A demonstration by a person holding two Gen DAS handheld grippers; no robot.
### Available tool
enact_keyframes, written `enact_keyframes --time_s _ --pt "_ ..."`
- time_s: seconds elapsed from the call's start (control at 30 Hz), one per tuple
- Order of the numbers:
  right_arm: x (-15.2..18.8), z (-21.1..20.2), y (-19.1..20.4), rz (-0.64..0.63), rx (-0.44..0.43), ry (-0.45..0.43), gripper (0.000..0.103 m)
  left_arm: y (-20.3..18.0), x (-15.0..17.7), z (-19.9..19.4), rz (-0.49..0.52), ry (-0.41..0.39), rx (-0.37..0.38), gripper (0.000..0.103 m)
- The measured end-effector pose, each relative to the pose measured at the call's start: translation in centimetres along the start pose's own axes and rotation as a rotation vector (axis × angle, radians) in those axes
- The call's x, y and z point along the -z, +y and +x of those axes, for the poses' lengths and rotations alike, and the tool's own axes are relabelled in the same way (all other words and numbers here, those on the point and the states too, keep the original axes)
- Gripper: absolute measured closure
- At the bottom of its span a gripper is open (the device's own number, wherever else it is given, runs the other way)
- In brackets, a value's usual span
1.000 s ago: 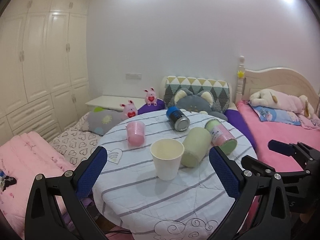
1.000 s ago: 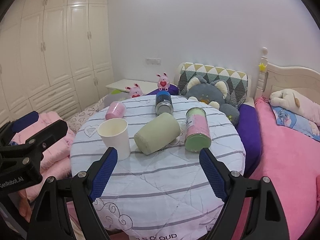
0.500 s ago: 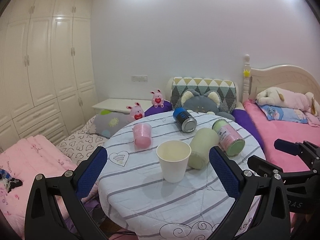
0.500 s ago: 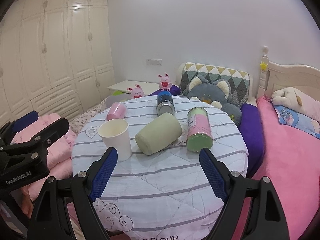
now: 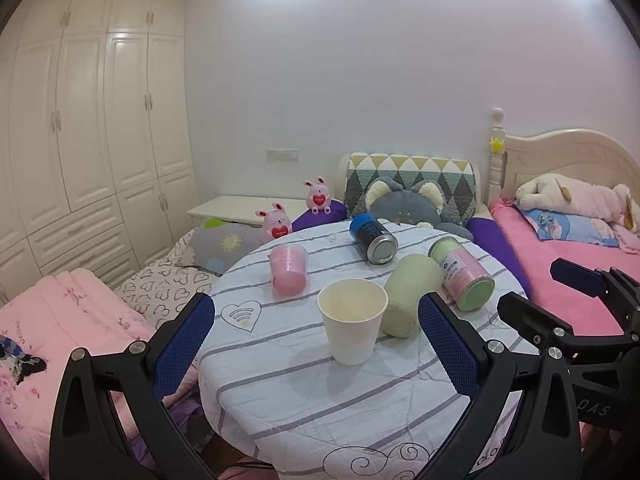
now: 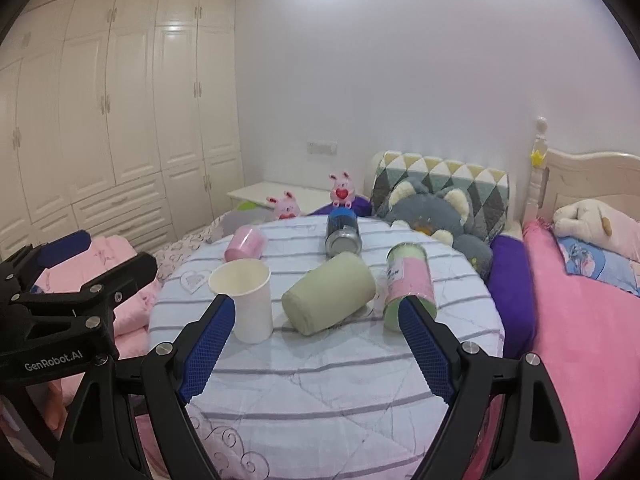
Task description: Flip cup upright
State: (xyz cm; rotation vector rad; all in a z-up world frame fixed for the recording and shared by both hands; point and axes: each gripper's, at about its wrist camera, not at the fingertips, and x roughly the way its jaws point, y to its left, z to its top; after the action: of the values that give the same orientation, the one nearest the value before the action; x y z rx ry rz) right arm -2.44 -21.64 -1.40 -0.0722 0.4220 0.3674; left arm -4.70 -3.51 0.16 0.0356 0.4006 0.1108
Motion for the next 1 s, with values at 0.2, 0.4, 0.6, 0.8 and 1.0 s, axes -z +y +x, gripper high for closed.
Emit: enact_keyframes --time_s 0.2,0.4,0.6,0.8,1.0 --pt "0.0 0.29 -0.03 0.001 -0.01 0.004 0.018 0.02 0.05 0.19 0.001 0.006 0.001 0.0" --pt "-0.01 0.39 0.02 -0.001 -0.016 0.005 0.018 0.0 0.08 0.21 0.003 0.007 -0.002 0.0" --pt "-0.03 0.47 -0.04 0.0 -0.016 0.01 0.018 -0.01 0.14 0.25 0.003 0.008 -0.001 0.0" --pt "0.02 0.73 -0.22 0.0 -0.011 0.02 0.018 -0.04 0.19 0.32 0.004 0.014 0.001 0.0" --pt "0.1 1.0 -0.38 -0.001 -0.009 0.035 0.018 -0.34 0.47 0.55 0.004 0.02 0.001 0.0"
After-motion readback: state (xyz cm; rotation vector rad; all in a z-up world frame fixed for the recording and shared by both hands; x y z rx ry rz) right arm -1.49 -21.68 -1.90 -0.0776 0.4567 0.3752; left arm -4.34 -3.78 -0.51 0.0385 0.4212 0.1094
